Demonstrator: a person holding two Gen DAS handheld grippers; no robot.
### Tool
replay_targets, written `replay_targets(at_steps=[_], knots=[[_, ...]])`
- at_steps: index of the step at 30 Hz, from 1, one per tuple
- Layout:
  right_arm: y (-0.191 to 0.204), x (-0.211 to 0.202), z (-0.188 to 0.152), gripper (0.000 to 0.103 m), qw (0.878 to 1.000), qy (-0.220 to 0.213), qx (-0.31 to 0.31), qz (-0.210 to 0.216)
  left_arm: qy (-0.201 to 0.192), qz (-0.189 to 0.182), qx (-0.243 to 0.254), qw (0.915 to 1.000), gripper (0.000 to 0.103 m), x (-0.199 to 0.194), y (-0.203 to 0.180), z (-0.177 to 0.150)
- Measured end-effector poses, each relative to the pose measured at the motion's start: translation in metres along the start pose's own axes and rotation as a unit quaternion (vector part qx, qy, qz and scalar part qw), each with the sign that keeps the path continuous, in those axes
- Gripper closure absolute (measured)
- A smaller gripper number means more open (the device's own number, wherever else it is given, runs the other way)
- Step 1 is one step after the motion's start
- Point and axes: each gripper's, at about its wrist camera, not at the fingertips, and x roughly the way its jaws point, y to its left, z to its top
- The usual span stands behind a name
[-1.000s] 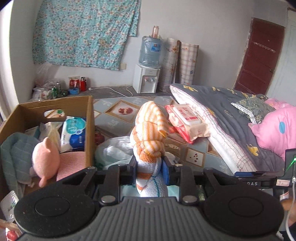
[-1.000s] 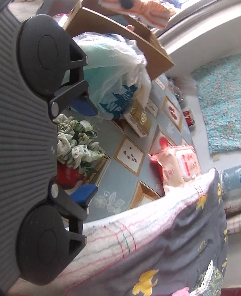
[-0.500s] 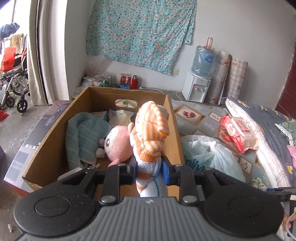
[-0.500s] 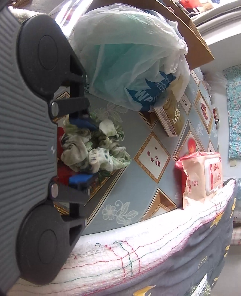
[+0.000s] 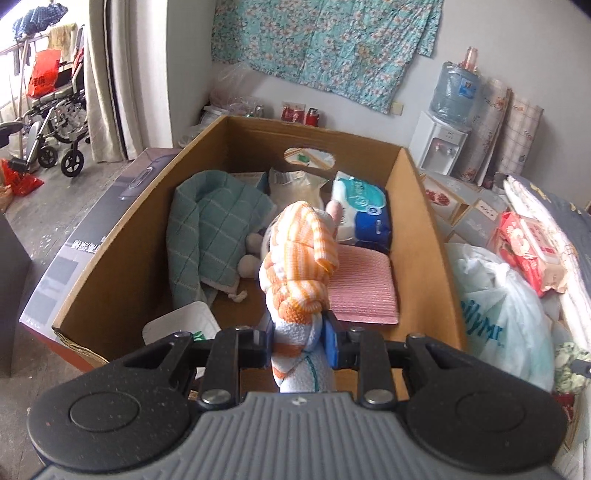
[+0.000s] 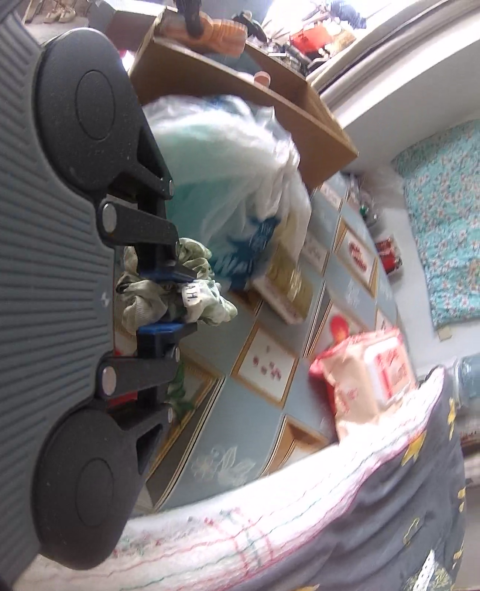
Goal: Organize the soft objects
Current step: 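Carry the striped toy into the box with the left gripper while the right gripper carries the scrunchie, then open the left gripper in the box while the right gripper lowers the scrunchie in and opens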
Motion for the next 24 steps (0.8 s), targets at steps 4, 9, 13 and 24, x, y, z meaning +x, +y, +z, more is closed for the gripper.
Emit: replay_targets(at_steps=[4, 9, 13, 24], knots=[[0.019, 0.001, 0.007, 0.082, 1.0, -0.007, -0.011, 0.021, 0.033, 0.016, -0.026, 0.999, 0.075, 0.023, 0.017, 0.009], [0.029, 0.006, 0.011, 0.082, 0.999, -0.006, -0.009, 0.042, 0.068, 0.021, -0.05, 0.9962, 0.075, 0.043, 0.025, 0.014], [0.03, 0.007, 0.012, 0.081, 0.999, -0.006, -0.007, 0.044, 0.092, 0.013, -0.07, 0.9932, 0.073, 0.054, 0.03, 0.012], [0.027, 0.0, 0.013, 0.08, 0.999, -0.005, -0.001, 0.042, 0.098, -0.008, -0.09, 0.9911, 0.059, 0.048, 0.029, 0.007]])
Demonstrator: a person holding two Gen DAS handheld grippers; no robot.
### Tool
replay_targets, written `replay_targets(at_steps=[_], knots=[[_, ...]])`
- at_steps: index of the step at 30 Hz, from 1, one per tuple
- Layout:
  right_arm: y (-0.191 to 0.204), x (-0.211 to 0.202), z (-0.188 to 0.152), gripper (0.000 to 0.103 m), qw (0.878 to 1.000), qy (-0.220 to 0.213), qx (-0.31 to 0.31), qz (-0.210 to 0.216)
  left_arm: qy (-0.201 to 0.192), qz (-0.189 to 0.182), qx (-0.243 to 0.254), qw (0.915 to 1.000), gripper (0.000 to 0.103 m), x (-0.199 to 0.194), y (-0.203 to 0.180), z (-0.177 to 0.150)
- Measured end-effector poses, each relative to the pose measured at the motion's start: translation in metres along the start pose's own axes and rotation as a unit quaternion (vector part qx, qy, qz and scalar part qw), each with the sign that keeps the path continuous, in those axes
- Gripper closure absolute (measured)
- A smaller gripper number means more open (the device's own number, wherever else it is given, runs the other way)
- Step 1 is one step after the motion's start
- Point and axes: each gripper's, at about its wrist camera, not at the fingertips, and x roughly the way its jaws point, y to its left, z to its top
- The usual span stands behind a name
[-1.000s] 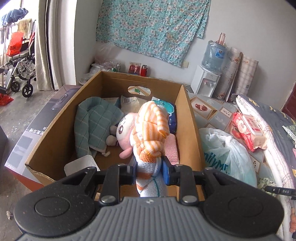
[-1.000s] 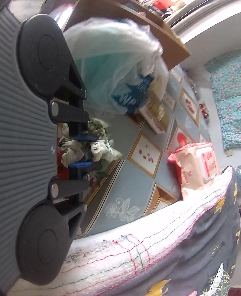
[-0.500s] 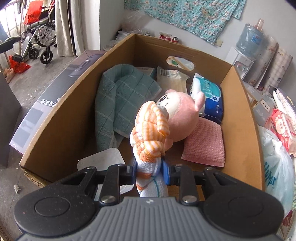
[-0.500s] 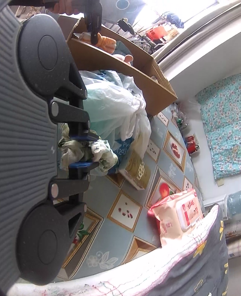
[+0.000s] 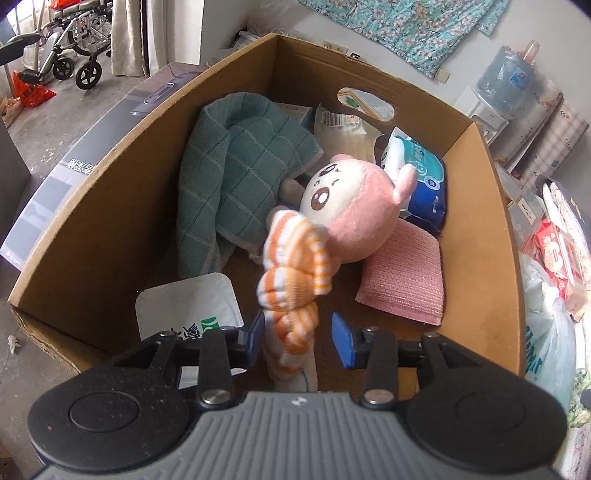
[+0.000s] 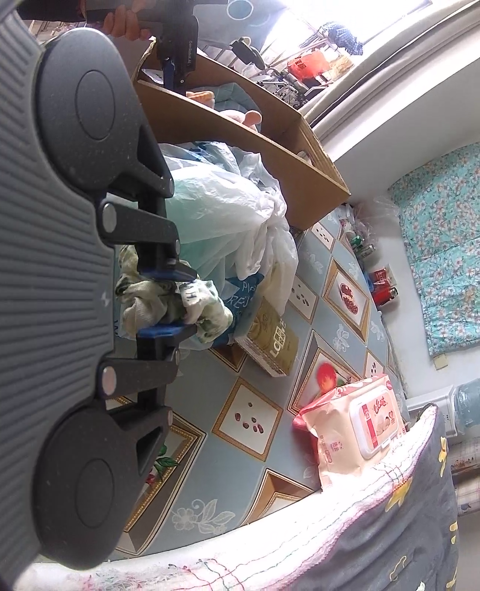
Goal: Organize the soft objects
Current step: 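Open the left gripper in the box while the right gripper lowers the scrunchie in and opens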
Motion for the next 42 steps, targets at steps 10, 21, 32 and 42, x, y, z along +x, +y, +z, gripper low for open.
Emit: replay_targets(at_steps=[10, 21, 32, 42], knots=[[0.048, -0.027, 0.023, 0.08, 0.997, -0.028, -0.053, 0.039, -0.092, -0.02, -0.006, 0.9956, 0.048, -0.057, 0.008, -0.014], [0.167, 0.018, 0.064, 0.08, 0.973, 0.067, -0.116, 0.188, -0.179, -0.009, 0.007, 0.9838, 0.027, -0.099, 0.022, -0.036], [0.302, 0.133, 0.041, 0.08, 0.922, 0.207, -0.292, 0.145, -0.198, 0.014, -0.016, 0.98, 0.025, -0.099, 0.054, -0.039], [0.343, 0.206, 0.009, 0.076, 0.88, 0.267, -0.385, 0.077, -0.193, 0.024, -0.037, 0.9803, 0.025, -0.087, 0.073, -0.035]])
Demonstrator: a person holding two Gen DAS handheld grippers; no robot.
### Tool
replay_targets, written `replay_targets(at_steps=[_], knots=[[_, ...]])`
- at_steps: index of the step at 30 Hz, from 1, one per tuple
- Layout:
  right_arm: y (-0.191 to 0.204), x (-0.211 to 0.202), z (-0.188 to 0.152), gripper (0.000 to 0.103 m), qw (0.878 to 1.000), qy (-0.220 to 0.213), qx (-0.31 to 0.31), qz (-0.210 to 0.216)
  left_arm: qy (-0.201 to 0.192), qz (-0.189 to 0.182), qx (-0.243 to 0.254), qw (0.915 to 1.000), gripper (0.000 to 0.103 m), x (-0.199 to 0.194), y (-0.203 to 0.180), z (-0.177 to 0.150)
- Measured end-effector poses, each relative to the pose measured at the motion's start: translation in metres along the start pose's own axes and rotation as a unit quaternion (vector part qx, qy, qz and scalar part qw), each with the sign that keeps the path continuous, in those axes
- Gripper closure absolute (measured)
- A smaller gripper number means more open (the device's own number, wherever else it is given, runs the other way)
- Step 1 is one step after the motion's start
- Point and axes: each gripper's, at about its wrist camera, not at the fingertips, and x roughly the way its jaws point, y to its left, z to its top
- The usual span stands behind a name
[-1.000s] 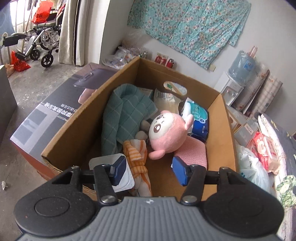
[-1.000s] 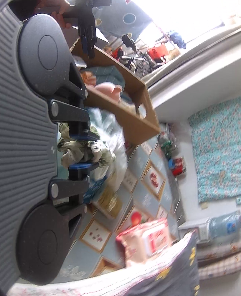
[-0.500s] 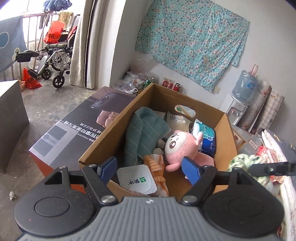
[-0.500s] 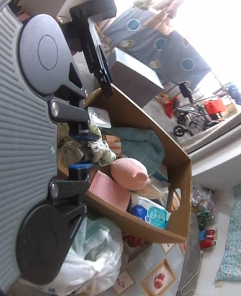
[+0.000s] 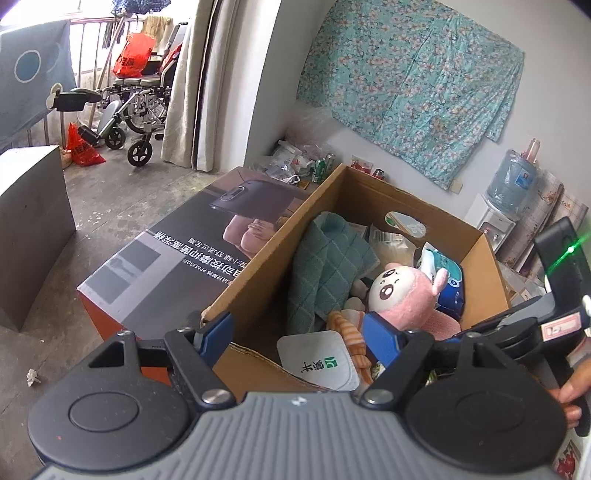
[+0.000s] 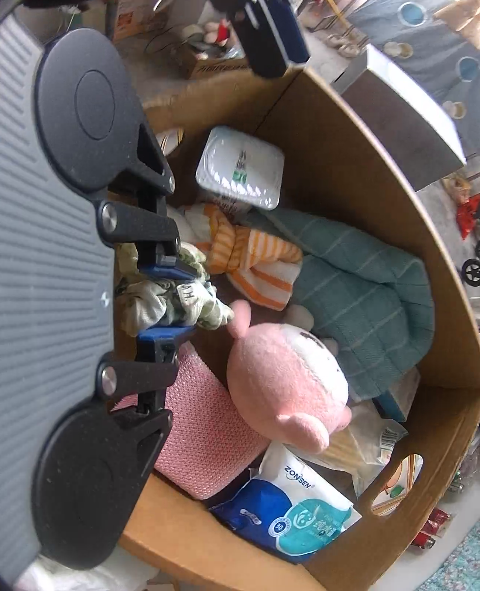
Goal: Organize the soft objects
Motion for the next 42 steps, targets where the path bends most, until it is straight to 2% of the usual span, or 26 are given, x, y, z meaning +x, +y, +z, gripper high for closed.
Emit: replay_targets(at_steps=[4, 7, 10, 14, 17, 20, 23, 26, 28, 33, 35, 38, 41, 42], knots=[[-0.006, 0.006, 0.003, 0.069, 1.0, 0.004, 0.0, -0.013, 0.004, -0.004, -0.004, 1.0, 0.025, 0.003, 0.003, -0.001], [-0.013, 0.003, 0.004, 0.06, 1.0, -0.013, 0.013, -0.004, 0.002, -0.005, -0.003, 1.0, 0.025, 0.002, 0.002, -0.003], [-0.02, -0.013, 0.004, 0.06, 0.999, -0.043, 0.024, -0.002, 0.0, -0.007, -0.003, 1.0, 0.025, -0.001, 0.001, -0.004], [-0.036, -0.059, -0.01, 0.058, 0.993, -0.097, 0.061, 0.018, -0.012, -0.014, 0.007, 0.9998, 0.025, -0.011, -0.007, -0.003], [-0.056, -0.109, -0.032, 0.053, 0.985, -0.147, 0.093, 0.016, -0.023, -0.031, 0.025, 0.999, 0.025, -0.021, -0.019, -0.004], [-0.083, -0.159, -0.063, 0.048, 0.973, -0.193, 0.127, -0.005, -0.03, -0.054, 0.054, 0.9966, 0.024, -0.03, -0.04, -0.005], [-0.112, -0.2, -0.1, 0.043, 0.96, -0.22, 0.166, -0.042, -0.034, -0.089, 0.087, 0.9916, 0.02, -0.037, -0.068, -0.01], [-0.142, -0.224, -0.144, 0.042, 0.947, -0.231, 0.211, -0.069, -0.037, -0.125, 0.127, 0.9833, 0.019, -0.042, -0.104, -0.019], [-0.161, -0.229, -0.172, 0.042, 0.939, -0.231, 0.242, -0.076, -0.038, -0.149, 0.161, 0.9749, 0.018, -0.043, -0.132, -0.029], [-0.201, -0.216, -0.228, 0.042, 0.925, -0.218, 0.3, -0.083, -0.033, -0.195, 0.24, 0.9505, 0.017, -0.035, -0.201, -0.053], [-0.215, -0.205, -0.245, 0.042, 0.921, -0.21, 0.321, -0.071, -0.037, -0.211, 0.281, 0.9357, 0.018, -0.029, -0.231, -0.064], [-0.238, -0.188, -0.262, 0.042, 0.91, -0.202, 0.36, -0.041, -0.039, -0.214, 0.335, 0.9168, 0.019, -0.016, -0.274, -0.075], [-0.267, -0.165, -0.269, 0.042, 0.89, -0.193, 0.413, -0.002, -0.006, -0.234, 0.358, 0.9039, 0.02, 0.004, -0.311, -0.075], [-0.278, -0.156, -0.272, 0.042, 0.882, -0.188, 0.433, 0.012, 0.013, -0.243, 0.373, 0.8954, 0.021, 0.013, -0.325, -0.074]])
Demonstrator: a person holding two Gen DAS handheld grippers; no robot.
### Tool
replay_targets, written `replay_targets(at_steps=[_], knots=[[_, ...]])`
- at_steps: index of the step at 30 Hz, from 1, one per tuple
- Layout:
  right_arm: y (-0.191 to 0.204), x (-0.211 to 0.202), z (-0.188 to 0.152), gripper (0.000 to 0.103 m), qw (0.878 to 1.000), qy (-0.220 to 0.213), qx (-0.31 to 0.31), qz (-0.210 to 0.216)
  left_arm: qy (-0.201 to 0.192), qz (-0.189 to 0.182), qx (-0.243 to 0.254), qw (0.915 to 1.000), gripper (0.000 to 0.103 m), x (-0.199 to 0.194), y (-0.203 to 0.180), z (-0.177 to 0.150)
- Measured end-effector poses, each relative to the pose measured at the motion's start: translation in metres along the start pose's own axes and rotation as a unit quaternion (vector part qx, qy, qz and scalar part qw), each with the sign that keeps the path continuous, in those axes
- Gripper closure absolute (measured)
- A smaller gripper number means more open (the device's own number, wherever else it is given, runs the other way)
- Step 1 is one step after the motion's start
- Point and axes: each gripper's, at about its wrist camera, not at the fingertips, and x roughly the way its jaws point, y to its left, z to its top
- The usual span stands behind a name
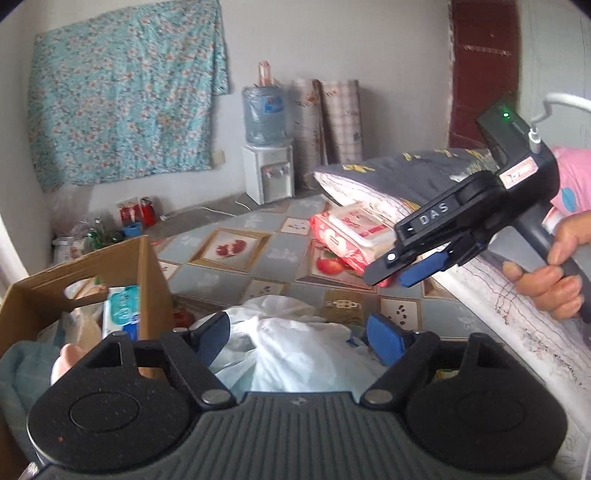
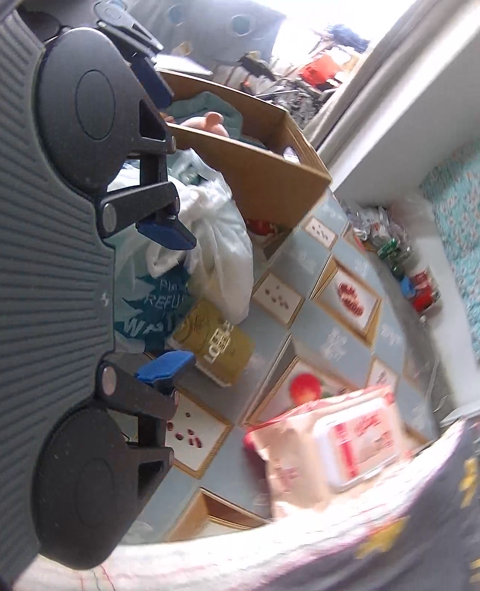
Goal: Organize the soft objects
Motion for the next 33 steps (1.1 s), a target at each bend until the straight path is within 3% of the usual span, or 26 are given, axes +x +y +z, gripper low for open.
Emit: replay_targets(at_steps=[3, 6, 15, 19, 23, 33], knots=[[-0.033, 0.027, 0.011, 0.042, 0.997, 0.024, 0.077, 0.019, 0.043, -0.037, 0.058, 0.9967, 0.023, 0.045, -0.013, 0.021], [-0.063, 0.052, 0.017, 0.043, 0.989, 0.038, 0.136, 0.038, 0.094, -0.046, 0.098, 0.9898, 0.029, 0.093, -0.023, 0.031], [-0.098, 0.096, 0.017, 0.05, 0.974, 0.058, 0.203, 0.085, 0.223, -0.093, 0.095, 0.9656, 0.03, 0.196, -0.023, 0.042], [-0.098, 0.103, 0.017, 0.055, 0.972, 0.054, 0.207, 0.093, 0.246, -0.097, 0.09, 0.9603, 0.033, 0.217, -0.027, 0.041], [-0.098, 0.109, 0.016, 0.07, 0.972, 0.057, 0.208, 0.094, 0.275, -0.095, 0.08, 0.9534, 0.047, 0.231, -0.028, 0.038], [-0.093, 0.081, 0.012, 0.073, 0.976, 0.018, 0.194, 0.097, 0.252, -0.094, 0.053, 0.9616, 0.048, 0.219, -0.027, 0.048]])
